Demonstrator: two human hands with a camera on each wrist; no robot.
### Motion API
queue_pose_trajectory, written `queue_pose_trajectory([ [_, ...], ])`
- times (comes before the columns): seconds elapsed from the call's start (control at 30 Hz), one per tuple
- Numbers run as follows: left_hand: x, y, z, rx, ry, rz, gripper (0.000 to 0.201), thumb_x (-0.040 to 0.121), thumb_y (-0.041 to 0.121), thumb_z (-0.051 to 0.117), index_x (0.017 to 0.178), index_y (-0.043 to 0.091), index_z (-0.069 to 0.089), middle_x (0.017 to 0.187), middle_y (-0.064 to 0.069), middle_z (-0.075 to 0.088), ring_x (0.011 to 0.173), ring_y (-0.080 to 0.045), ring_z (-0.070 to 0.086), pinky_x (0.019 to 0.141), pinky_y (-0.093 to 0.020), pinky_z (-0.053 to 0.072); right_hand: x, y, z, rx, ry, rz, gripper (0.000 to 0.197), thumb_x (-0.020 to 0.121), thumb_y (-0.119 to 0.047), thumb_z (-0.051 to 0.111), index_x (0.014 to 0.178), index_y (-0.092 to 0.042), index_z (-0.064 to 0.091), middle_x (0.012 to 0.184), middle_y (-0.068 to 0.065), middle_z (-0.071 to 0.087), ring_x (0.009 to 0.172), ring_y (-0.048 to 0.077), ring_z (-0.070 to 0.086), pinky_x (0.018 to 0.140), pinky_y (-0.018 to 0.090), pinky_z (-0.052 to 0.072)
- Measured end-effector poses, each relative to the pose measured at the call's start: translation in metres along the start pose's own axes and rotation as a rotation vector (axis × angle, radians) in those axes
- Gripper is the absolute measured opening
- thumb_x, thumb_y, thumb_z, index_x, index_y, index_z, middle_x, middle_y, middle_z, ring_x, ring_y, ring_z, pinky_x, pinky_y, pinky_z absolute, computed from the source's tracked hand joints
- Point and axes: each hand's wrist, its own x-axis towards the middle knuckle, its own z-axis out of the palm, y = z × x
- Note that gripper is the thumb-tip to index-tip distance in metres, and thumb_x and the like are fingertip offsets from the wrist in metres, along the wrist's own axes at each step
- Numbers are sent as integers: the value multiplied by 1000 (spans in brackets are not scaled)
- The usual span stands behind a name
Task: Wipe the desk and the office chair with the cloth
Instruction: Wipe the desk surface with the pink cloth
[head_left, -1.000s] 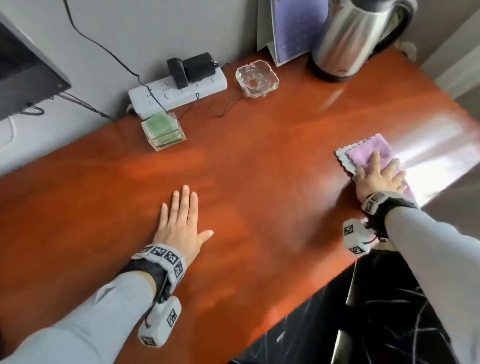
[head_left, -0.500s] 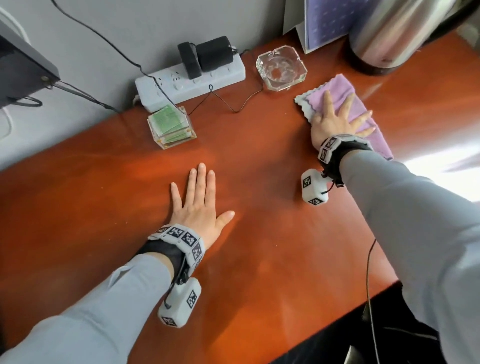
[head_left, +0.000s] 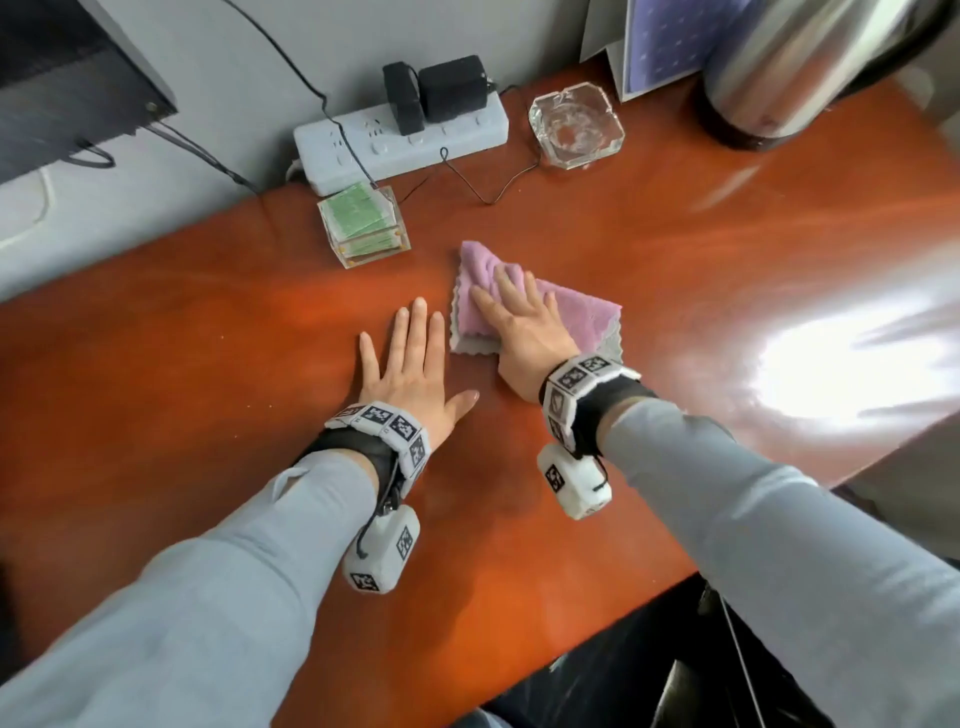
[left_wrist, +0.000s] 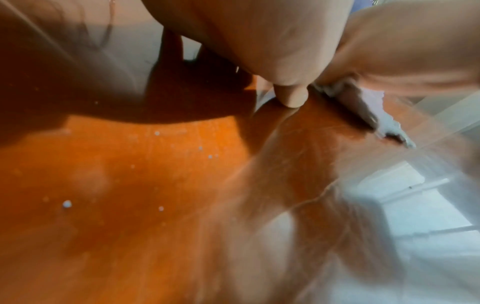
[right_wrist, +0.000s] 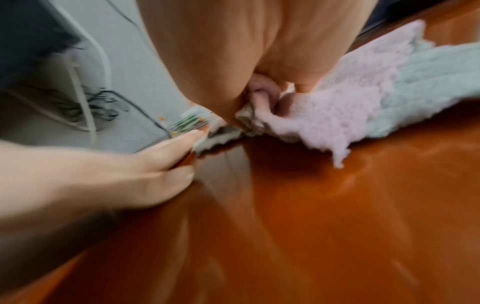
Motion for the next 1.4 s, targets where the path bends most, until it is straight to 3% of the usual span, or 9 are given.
queue_pose_trajectory([
  [0.07, 0, -1, -7, -27, -38, 3, 100, 94, 69, 35, 155, 12, -20, 160, -8, -33, 150, -24, -25, 121, -59, -2, -26, 12, 8, 88, 34, -31, 83, 83, 8, 39, 157, -21, 16, 165, 9, -1, 151, 28, -9, 123, 44, -1],
  [0.13, 2, -3, -13, -28, -111, 4, 103, 93, 70, 37, 154, 12, -23, 157, -8, -38, 148, -24, -29, 121, -59, -2, -33, 42, -4, 189, 189, 134, 82, 81, 12, 35, 156, -20, 22, 164, 12, 6, 152, 25, -3, 123, 36, 3],
  [0.27, 10, 0, -20, 9, -209, -3, 112, 91, 72, 41, 151, 10, -30, 152, -11, -45, 146, -27, -33, 121, -59, -1, -2, 93, -37, 117, 271, 356, 73, 80, 7, 39, 149, -15, 30, 162, 18, 13, 151, 33, 6, 122, 45, 12],
  [0.4, 22, 1, -26, 12, -263, -8, 125, 85, 72, 53, 147, 9, -35, 150, -13, -48, 144, -29, -36, 121, -59, -3, 53, 81, -49, -26, 195, 307, 65, 81, -9, 47, 143, -15, 32, 155, 18, 18, 142, 41, 18, 116, 55, 22],
  [0.63, 25, 1, -18, 32, -221, -15, 132, 79, 76, 56, 148, 8, -34, 152, -15, -45, 145, -30, -34, 121, -60, -1, 104, 42, -56, -58, 174, 290, 64, 93, -31, 45, 151, -19, 23, 160, 17, 11, 145, 42, 12, 118, 54, 14],
  [0.93, 20, -5, -19, 22, -184, 35, 127, 81, 78, 51, 150, 9, -31, 154, -14, -42, 146, -29, -32, 121, -59, -2, 102, 13, -41, -114, 94, 117, 75, 91, -12, 46, 156, -25, 12, 164, 10, -2, 149, 41, -3, 121, 55, 6],
  [1.2, -19, -24, 4, -98, -23, 50, 115, 85, 77, 45, 156, 10, -18, 162, -7, -29, 151, -20, -20, 124, -47, -4, -9, -6, 14, -37, -40, -144, 87, 82, 8, 37, 157, -25, 8, 165, 7, -4, 151, 30, -8, 121, 50, 0],
  [1.3, -48, -55, 15, -55, -60, 55, 113, 87, 76, 43, 155, 11, -19, 161, -5, -32, 151, -20, -20, 124, -47, -3, -24, 35, 14, 24, 205, 71, 87, 77, 6, 39, 156, -19, 11, 160, 17, 14, 147, 38, 12, 120, 53, 13],
  [1.4, -69, -87, 21, -34, -100, 63, 109, 89, 73, 43, 155, 13, -20, 160, -2, -33, 151, -18, -20, 125, -47, -1, -31, 74, 7, 83, 260, 417, 83, 83, -7, 41, 155, -30, 5, 164, 9, 4, 149, 38, 1, 119, 57, 6],
])
